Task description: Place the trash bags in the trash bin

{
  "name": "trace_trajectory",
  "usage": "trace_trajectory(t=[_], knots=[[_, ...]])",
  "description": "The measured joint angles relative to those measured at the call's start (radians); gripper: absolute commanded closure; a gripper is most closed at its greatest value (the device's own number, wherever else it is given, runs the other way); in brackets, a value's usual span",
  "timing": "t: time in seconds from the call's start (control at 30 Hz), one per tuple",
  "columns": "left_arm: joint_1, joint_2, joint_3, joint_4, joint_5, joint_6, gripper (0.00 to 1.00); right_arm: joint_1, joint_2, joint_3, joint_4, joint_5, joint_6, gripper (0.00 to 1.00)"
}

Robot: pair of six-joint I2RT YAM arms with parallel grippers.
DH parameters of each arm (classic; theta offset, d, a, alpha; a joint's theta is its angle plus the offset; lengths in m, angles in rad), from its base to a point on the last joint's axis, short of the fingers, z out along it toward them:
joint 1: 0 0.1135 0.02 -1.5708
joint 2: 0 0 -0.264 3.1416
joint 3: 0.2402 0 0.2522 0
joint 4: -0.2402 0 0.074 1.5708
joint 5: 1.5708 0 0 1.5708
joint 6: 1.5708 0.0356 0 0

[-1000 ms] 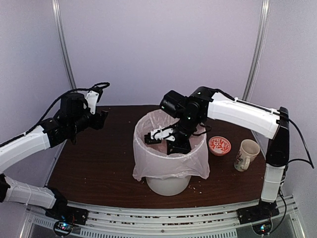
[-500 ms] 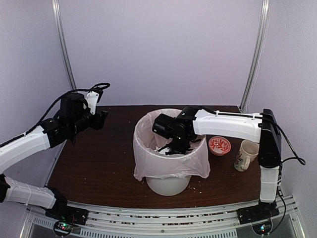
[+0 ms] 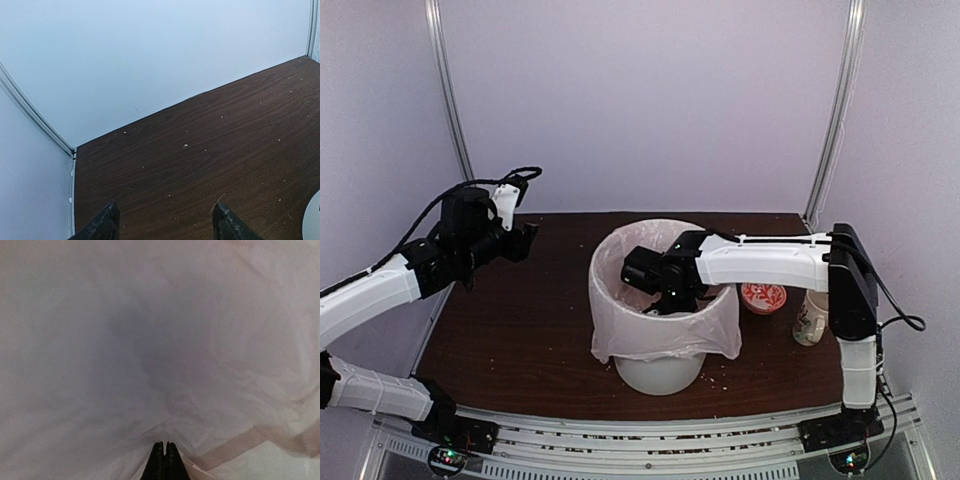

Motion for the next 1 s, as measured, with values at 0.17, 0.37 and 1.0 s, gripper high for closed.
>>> trace_trajectory(t=[0.17,0.37,1.0], knots=[[0.000,0.000,0.000,0.000,0.003,0.000,0.36,0.008,0.034,-0.016,-0.001,0.011,0.003,1.00],[0.000,0.000,0.000,0.000,0.007,0.000,0.36,0.016,0.065,-0.032,-0.001,0.015,0.004,1.00],[0.000,-0.008,0.000,0.001,0.015,0.000,0.36,0.023,0.103,-0.048,0.003,0.013,0.004,1.00]])
